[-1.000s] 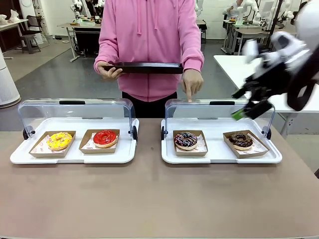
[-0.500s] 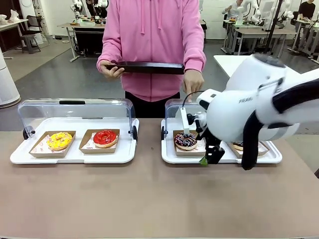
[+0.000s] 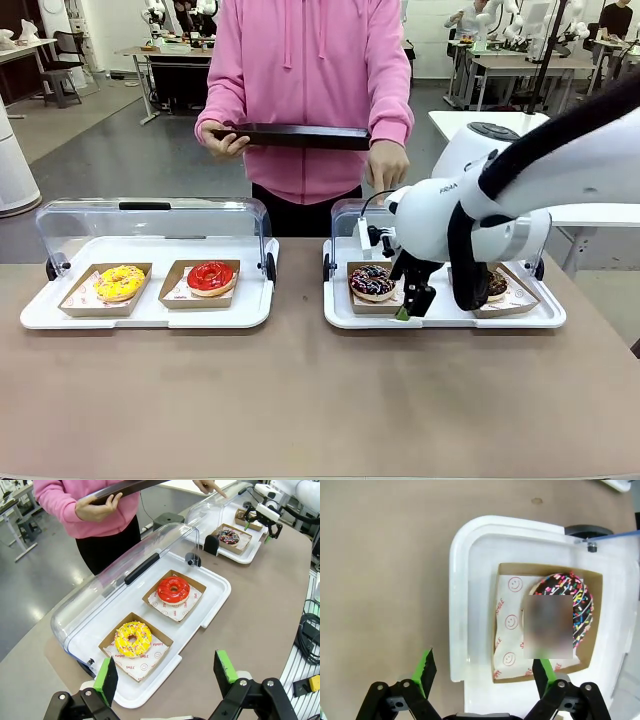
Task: Provide the desired donut to the person.
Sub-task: Pick up and lift the Paper togo box containing the Donut pointed at by the person, then place the picked Paper togo box onto the Handle tray extended by the person.
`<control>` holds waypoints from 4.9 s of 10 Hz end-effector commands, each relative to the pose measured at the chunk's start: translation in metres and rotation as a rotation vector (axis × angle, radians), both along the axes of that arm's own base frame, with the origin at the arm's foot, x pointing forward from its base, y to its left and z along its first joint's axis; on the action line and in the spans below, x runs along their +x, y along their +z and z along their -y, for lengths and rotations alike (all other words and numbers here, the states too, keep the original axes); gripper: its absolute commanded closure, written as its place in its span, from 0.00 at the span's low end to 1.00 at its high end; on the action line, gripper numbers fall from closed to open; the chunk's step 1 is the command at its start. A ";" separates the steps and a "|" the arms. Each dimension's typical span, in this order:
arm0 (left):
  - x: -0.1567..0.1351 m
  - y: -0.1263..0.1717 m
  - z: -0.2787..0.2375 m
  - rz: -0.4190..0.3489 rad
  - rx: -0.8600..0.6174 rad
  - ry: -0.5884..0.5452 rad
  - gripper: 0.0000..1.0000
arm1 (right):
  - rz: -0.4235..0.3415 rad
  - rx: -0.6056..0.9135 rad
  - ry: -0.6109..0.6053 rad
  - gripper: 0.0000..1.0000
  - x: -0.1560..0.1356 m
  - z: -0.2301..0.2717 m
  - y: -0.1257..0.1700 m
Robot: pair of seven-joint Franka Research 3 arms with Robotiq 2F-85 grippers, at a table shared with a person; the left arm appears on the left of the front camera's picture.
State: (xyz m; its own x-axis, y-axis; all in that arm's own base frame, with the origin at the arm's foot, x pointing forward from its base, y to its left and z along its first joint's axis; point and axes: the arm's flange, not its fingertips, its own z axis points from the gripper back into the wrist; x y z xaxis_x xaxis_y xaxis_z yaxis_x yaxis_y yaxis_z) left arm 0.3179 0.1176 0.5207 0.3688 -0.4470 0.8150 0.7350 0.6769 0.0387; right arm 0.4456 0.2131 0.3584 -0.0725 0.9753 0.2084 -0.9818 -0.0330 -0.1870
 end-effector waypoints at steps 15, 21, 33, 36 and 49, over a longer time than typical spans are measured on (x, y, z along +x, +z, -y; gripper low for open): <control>-0.001 0.000 0.000 0.009 -0.016 -0.002 0.00 | 0.000 -0.094 -0.024 1.00 0.029 0.007 -0.030; -0.001 0.000 0.000 0.009 -0.016 -0.002 0.00 | -0.043 -0.113 0.009 1.00 0.027 0.006 -0.028; -0.001 0.000 0.000 0.009 -0.016 -0.002 0.00 | 0.171 0.060 0.043 1.00 -0.142 0.094 0.182; -0.001 0.000 0.000 0.009 -0.016 -0.002 0.00 | 0.015 0.068 -0.060 1.00 -0.106 0.084 0.169; -0.001 0.000 0.000 0.009 -0.016 -0.002 0.00 | 0.181 0.083 0.030 1.00 -0.144 0.100 0.196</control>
